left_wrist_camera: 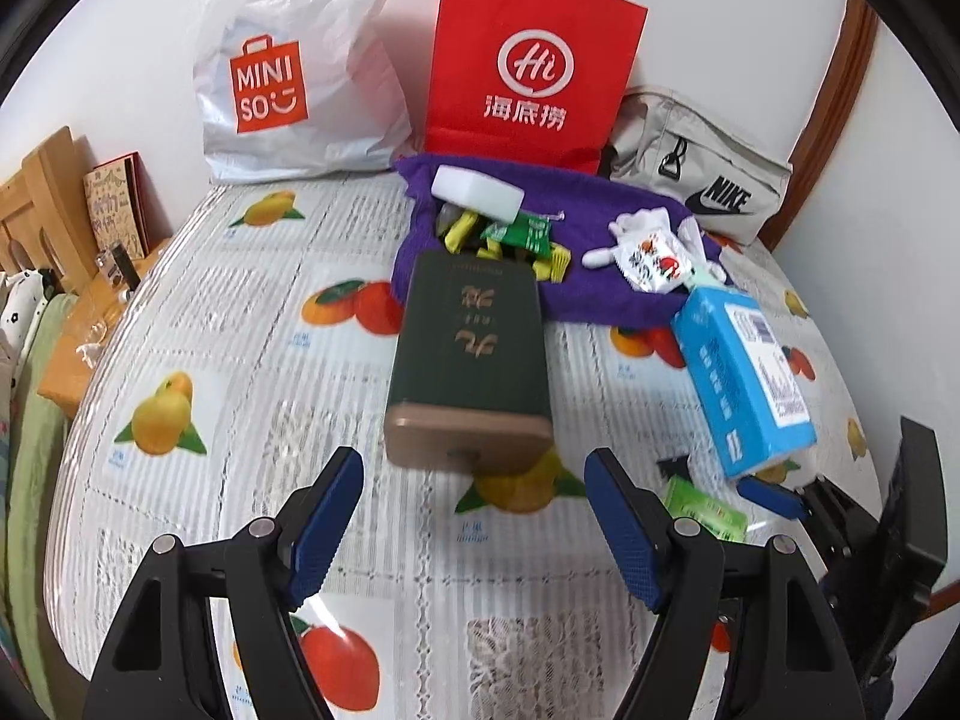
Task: Organize soft objects
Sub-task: 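Grasp the green cassette-print tissue pack with the right tool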
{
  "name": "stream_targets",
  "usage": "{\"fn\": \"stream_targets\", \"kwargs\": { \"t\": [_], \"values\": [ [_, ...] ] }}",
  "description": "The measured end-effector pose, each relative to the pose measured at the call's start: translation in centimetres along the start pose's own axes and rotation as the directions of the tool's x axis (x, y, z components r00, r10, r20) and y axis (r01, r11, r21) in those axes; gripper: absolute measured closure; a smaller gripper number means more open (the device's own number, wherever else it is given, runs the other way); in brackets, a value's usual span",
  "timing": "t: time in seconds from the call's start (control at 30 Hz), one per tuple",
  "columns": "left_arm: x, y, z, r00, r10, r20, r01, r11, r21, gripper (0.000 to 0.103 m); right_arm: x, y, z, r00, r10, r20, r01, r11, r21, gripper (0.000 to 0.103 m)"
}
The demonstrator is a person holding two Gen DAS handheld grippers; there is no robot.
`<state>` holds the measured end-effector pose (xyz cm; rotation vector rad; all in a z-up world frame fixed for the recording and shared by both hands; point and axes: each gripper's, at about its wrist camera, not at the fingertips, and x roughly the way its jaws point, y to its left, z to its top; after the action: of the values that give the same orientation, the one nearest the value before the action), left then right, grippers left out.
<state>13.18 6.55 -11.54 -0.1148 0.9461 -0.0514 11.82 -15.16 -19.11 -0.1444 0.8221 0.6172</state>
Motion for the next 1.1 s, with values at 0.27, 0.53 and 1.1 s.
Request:
{"fn": "stream_targets", "kwargs": {
  "t": [0.27, 0.53, 1.1],
  "values": [
    [0.8, -0.6, -1.3, 1.000, 0.003, -0.027, -0.002, 1.000, 0.016, 0.028, 1.1, 0.5, -0.8, 1.000, -0.016, -0.016, 0.017, 1.000, 0.011, 0.042],
    [2.3, -3.2, -3.2, 0.997, -0.032, -0.073, 0.036, 0.998, 0.052, 0.028, -3.7, -0.9, -1.9, 0.998, -0.012, 0.069, 0.006, 0.996, 0.094, 0.042],
    [8.1, -13.0, -4.8, 0.980, -0.057, -0.188, 0.094, 0.976, 0.195, 0.028, -6.6, -6.7, -8.5, 0.980, -0.201, -0.002, 0.196, 0.955, 0.222, 0.041]
  ]
}}
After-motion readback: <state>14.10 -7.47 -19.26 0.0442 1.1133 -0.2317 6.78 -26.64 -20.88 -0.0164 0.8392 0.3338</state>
